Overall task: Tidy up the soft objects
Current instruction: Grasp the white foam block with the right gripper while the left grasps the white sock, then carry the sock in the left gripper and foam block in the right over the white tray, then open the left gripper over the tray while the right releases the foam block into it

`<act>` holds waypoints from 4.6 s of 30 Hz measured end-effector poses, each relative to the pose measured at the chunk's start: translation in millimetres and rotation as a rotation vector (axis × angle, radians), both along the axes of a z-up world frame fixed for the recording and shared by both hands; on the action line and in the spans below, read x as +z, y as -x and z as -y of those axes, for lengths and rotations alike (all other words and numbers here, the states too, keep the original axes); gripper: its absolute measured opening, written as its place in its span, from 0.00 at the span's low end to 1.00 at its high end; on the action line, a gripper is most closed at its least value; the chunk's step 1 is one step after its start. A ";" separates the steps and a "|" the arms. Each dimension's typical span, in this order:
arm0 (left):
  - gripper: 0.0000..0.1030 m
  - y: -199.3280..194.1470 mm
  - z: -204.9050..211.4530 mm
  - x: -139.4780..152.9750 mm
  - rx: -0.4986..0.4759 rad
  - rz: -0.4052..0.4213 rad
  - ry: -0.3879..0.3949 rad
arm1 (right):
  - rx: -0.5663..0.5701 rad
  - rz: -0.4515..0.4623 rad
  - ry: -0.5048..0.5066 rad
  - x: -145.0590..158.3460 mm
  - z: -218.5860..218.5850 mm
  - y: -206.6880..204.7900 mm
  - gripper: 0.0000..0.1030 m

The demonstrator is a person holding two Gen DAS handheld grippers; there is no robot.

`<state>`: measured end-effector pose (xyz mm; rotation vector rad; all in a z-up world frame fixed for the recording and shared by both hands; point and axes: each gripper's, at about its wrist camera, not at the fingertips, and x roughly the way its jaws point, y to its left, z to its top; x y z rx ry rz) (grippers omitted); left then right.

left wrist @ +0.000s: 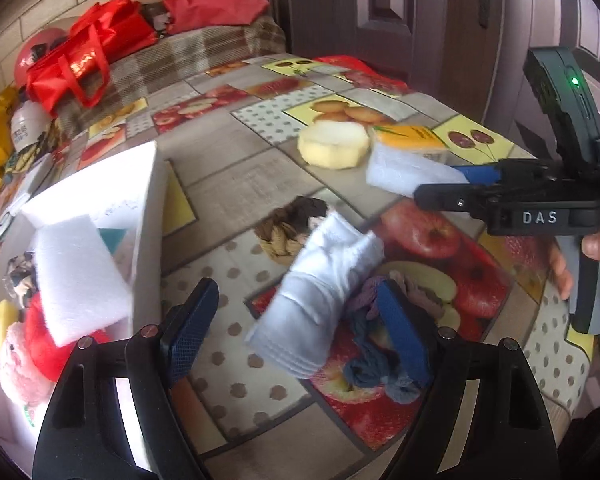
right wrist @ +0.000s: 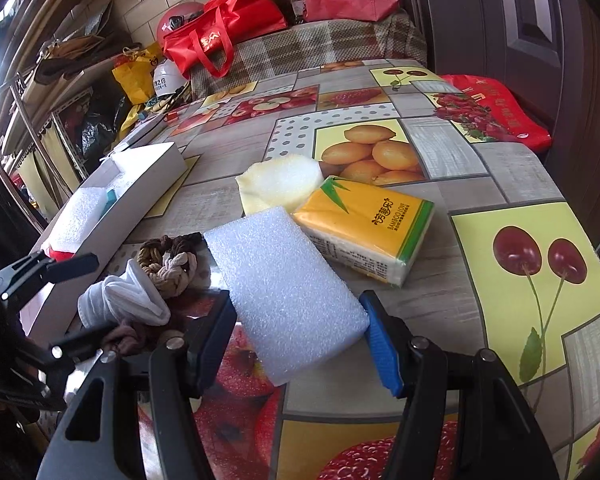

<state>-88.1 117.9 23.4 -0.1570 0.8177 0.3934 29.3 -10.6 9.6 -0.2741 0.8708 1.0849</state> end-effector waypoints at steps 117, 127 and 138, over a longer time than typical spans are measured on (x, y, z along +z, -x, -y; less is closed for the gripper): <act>0.34 211.5 -107.7 19.1 0.471 0.452 -0.134 | 0.303 0.305 -0.095 15.0 -169.1 175.4 0.59; 0.34 202.7 -136.0 13.7 0.522 0.398 -0.099 | 0.282 0.319 -0.097 15.0 -197.8 174.0 0.59; 0.34 201.7 -144.8 10.1 0.550 0.375 -0.051 | 0.383 0.317 -0.191 22.4 -182.5 205.4 0.59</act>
